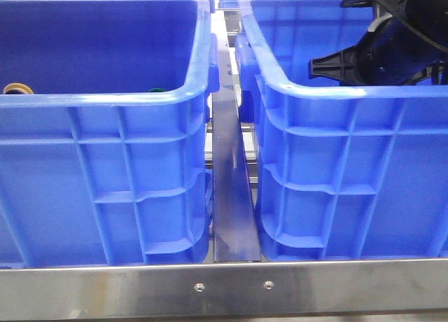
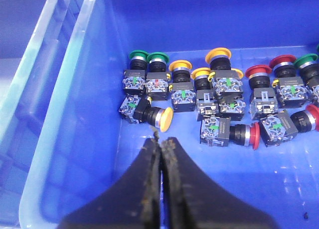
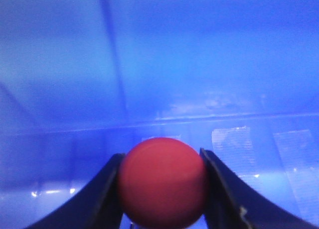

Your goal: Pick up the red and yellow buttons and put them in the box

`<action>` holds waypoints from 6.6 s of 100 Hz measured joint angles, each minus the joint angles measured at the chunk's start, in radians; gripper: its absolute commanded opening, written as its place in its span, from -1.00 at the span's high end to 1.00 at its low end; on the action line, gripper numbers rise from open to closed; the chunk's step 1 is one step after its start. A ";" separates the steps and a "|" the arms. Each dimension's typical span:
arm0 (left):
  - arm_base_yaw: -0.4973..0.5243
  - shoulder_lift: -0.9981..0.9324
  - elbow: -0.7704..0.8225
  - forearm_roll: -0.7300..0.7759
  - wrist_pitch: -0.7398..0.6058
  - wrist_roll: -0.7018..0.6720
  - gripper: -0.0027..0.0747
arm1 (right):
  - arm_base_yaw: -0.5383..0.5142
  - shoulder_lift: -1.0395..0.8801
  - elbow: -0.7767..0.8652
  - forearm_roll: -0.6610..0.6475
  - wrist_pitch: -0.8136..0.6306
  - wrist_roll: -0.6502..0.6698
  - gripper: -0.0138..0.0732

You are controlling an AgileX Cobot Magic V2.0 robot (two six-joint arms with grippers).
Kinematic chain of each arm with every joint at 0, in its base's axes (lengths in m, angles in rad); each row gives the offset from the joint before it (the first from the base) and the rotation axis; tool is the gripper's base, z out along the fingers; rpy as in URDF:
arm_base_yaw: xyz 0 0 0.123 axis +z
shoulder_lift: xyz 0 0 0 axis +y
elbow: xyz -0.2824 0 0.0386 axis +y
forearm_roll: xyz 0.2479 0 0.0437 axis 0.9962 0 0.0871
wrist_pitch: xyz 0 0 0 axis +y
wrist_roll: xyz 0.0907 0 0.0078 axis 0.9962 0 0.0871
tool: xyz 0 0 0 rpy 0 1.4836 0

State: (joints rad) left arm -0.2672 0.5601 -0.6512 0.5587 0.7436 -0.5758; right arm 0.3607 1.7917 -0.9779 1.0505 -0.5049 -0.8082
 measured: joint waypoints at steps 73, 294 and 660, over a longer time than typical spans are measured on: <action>0.000 0.000 0.000 0.000 0.000 0.000 0.98 | 0.000 -0.331 0.117 0.100 0.106 -0.074 -0.69; 0.000 0.042 -0.001 -0.072 -0.092 0.002 -0.72 | 0.004 -1.244 0.438 0.780 0.143 -0.977 0.91; -0.787 0.597 -0.508 -0.148 -0.007 0.094 0.98 | 0.004 -1.244 0.438 0.780 0.152 -0.981 0.91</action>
State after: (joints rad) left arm -1.0542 1.1572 -1.1593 0.4107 0.7365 -0.4818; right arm 0.3650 0.5477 -0.5402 1.8300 -0.3529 -1.7893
